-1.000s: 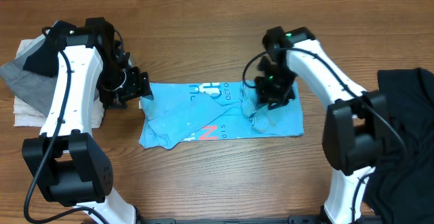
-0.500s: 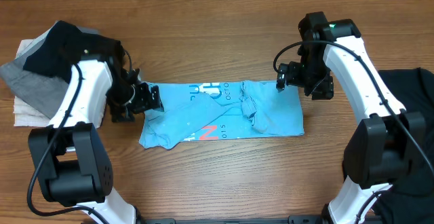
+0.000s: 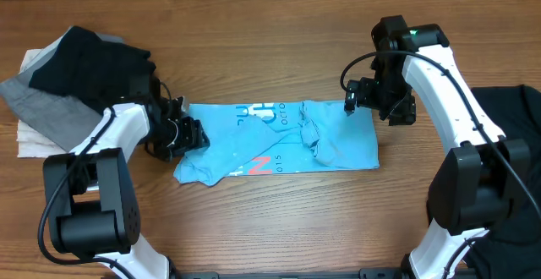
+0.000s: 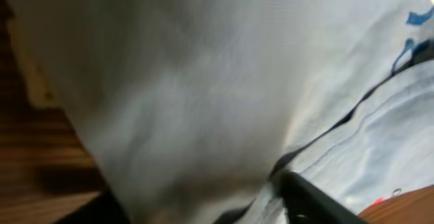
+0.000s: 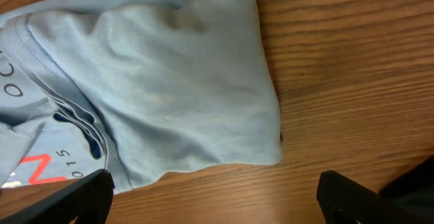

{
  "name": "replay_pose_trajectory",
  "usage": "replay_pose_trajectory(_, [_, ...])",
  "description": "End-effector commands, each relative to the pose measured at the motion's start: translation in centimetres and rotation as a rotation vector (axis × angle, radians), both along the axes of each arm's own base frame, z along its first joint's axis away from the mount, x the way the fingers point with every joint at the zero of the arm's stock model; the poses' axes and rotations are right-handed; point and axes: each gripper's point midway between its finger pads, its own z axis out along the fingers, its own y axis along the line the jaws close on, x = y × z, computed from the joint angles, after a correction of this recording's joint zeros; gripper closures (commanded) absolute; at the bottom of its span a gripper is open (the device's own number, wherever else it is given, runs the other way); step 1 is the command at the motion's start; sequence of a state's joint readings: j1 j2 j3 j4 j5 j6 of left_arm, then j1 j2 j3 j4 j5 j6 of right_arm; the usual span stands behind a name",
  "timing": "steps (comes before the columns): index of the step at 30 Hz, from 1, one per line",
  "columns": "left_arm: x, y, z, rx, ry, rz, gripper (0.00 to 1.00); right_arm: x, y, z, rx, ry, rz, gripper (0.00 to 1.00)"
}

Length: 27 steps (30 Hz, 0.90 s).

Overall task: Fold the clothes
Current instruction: 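Release the fold and raise the right gripper, then fold the strip's left end rightward over the centre with the left gripper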

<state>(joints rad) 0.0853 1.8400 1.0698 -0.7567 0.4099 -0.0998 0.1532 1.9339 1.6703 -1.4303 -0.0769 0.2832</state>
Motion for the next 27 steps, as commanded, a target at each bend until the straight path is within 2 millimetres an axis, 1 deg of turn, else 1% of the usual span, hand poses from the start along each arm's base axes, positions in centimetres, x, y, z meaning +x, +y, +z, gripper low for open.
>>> replay_pose_trajectory(1, [-0.3, -1.9, 0.5, -0.120, -0.013, -0.023, 0.51, 0.4, 0.1, 0.9, -0.004, -0.033, 0.007, 0.00])
replay_pose_trajectory(4, [0.1, -2.7, 1.1, -0.172, -0.033, -0.026, 0.70, 0.4, 0.0, 0.9, -0.004, -0.032, 0.006, 0.00])
replay_pose_trajectory(5, [0.3, -2.9, 1.2, -0.186, -0.043, -0.031, 0.92, 0.4, -0.1, 0.9, -0.009, -0.032, 0.006, 0.00])
replay_pose_trajectory(6, [0.3, -2.9, 1.3, -0.185, -0.047, -0.034, 0.96, 0.4, -0.2, 0.9, -0.014, -0.033, 0.006, 0.00])
replay_pose_trajectory(9, [0.5, -2.2, 1.6, -0.163, -0.039, -0.022, 0.96, 0.4, -0.5, 0.8, -0.032, -0.033, 0.006, 0.00])
replay_pose_trajectory(10, [0.5, -1.6, 1.8, -0.139, -0.031, -0.013, 0.96, 0.4, -0.6, 0.8, -0.039, -0.033, 0.006, 0.00])
replay_pose_trajectory(13, [0.7, 1.1, 3.0, -0.022, -0.002, 0.020, 0.96, 0.4, -1.0, 0.8, -0.062, -0.034, 0.008, 0.00])
replay_pose_trajectory(17, [1.0, 6.0, 5.8, 0.173, 0.041, 0.070, 0.96, 0.4, -1.2, 0.8, -0.071, -0.035, 0.012, 0.00])
replay_pose_trajectory(18, [1.5, 7.9, 7.8, 0.244, 0.039, 0.090, 0.96, 0.4, -1.2, 0.8, -0.071, -0.035, 0.012, 0.00])
replay_pose_trajectory(19, [1.9, 8.3, 8.6, 0.255, 0.031, 0.097, 0.96, 0.4, -1.2, 0.8, -0.071, -0.035, 0.012, 0.00])
replay_pose_trajectory(20, [2.7, 8.5, 10.5, 0.251, 0.004, 0.106, 0.96, 0.4, -1.2, 0.8, -0.071, -0.035, 0.014, 0.00])
replay_pose_trajectory(21, [2.9, 8.3, 11.2, 0.244, -0.006, 0.105, 0.96, 0.4, -1.2, 0.8, -0.071, -0.035, 0.021, 0.00])
replay_pose_trajectory(23, [3.4, 7.0, 12.6, 0.220, -0.020, 0.091, 0.96, 0.3, -1.2, 0.8, -0.071, -0.032, 0.028, 0.00])
replay_pose_trajectory(25, [3.4, 4.7, 13.5, 0.180, -0.022, 0.050, 0.96, 0.3, -1.2, 0.8, -0.071, -0.031, 0.028, 0.00])
replay_pose_trajectory(27, [3.1, 2.4, 13.7, 0.156, -0.011, 0.010, 0.96, 0.3, -1.2, 0.8, -0.071, -0.030, 0.027, 0.00])
